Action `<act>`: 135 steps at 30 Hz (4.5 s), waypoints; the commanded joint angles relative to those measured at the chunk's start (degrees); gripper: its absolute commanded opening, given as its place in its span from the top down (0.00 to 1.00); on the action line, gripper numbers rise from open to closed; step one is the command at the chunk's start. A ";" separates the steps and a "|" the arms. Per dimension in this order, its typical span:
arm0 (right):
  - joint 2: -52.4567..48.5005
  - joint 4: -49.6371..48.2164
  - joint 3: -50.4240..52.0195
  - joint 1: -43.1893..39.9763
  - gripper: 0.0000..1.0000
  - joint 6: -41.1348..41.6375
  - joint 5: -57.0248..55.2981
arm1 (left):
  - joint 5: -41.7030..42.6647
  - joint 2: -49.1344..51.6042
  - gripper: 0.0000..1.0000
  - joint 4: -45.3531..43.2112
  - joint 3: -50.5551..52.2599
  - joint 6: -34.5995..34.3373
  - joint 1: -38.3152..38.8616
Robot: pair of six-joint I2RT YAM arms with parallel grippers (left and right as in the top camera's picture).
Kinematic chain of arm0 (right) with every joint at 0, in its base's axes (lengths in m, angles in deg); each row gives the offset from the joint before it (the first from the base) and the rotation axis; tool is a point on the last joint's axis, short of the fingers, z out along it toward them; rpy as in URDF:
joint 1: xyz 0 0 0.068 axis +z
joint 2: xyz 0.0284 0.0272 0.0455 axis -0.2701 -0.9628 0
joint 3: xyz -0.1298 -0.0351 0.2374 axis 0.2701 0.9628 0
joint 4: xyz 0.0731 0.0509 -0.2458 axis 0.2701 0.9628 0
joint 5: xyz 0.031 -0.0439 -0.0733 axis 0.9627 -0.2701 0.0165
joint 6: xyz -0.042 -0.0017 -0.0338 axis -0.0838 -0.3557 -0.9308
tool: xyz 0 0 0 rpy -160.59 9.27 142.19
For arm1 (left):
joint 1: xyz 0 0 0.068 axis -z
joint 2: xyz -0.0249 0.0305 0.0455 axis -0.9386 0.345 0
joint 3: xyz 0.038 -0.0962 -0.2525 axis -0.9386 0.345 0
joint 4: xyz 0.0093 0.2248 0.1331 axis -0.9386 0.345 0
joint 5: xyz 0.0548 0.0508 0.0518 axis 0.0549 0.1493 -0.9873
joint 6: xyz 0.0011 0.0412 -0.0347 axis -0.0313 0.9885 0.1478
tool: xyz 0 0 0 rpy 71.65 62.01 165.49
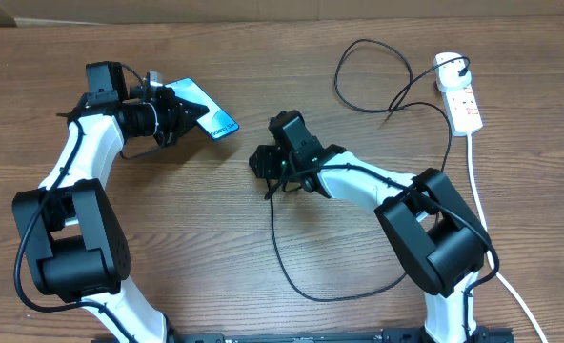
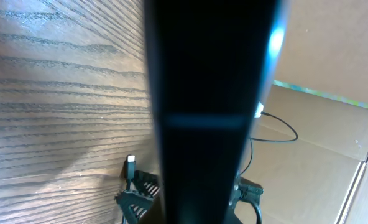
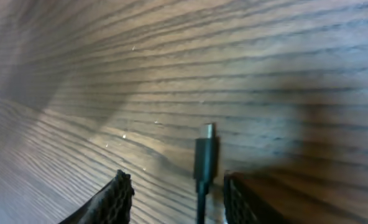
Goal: Plug charger to phone and switch on socket
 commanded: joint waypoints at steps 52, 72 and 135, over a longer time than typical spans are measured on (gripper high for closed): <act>1.92 -11.47 -0.81 -15.52 0.96 -0.39 72.46 | 14.49 -0.70 0.96 -4.44 -0.66 3.80 0.28; 2.12 -10.95 -0.81 -14.84 0.96 10.84 79.58 | 27.63 -0.70 0.96 -11.10 -0.66 1.97 3.78; 6.84 25.99 3.10 -18.16 0.96 -5.09 21.05 | 15.23 -0.66 0.96 -11.69 -0.66 -6.23 2.16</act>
